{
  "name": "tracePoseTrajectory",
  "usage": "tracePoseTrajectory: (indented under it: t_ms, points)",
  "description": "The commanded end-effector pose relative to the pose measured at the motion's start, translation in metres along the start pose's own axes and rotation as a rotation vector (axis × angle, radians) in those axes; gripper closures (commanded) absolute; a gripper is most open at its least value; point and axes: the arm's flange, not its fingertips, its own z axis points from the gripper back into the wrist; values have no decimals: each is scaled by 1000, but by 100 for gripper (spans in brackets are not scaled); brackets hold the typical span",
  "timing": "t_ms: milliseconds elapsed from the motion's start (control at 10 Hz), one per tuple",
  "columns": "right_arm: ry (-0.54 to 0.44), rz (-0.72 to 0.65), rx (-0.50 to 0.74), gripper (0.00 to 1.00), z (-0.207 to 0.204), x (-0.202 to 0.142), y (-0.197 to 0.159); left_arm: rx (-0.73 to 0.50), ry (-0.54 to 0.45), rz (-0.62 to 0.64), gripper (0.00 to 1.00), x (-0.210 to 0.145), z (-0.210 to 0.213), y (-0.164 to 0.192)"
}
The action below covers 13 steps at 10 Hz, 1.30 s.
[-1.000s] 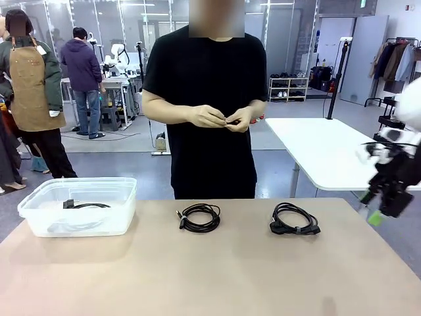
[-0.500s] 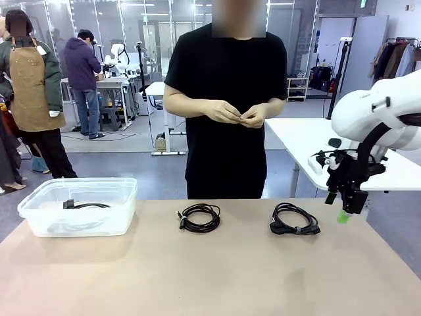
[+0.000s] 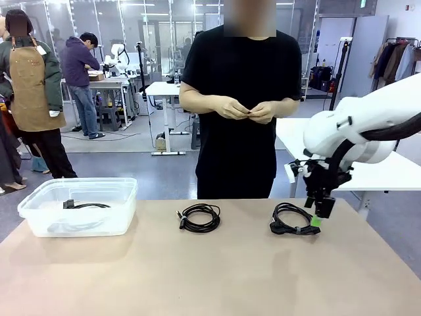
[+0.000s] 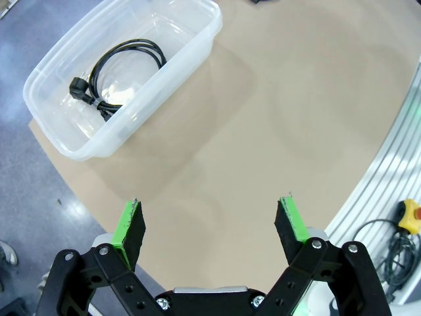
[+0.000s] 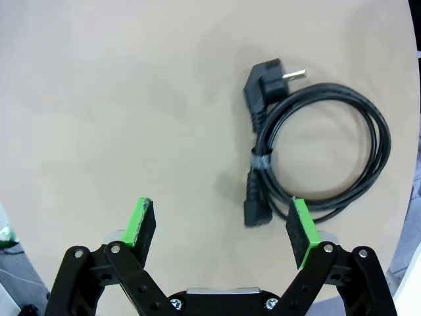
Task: Organize and store the cables.
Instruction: Place the Power Cable into the Organizing box.
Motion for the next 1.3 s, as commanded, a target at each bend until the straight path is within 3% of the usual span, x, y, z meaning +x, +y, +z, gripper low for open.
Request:
tracePoseTrajectory:
  t_ms: [0,400,1200]
  points:
    - [64,-46,-32,0,-18,15,-10,-5,-4,13,0,2,0,-1]
    - [133,-70,-54,0,-54,20,-22,-5,-4,13,0,2,0,-1]
    - [126,-38,-34,0,-75,15,-35,-5,-4,13,0,2,0,-1]
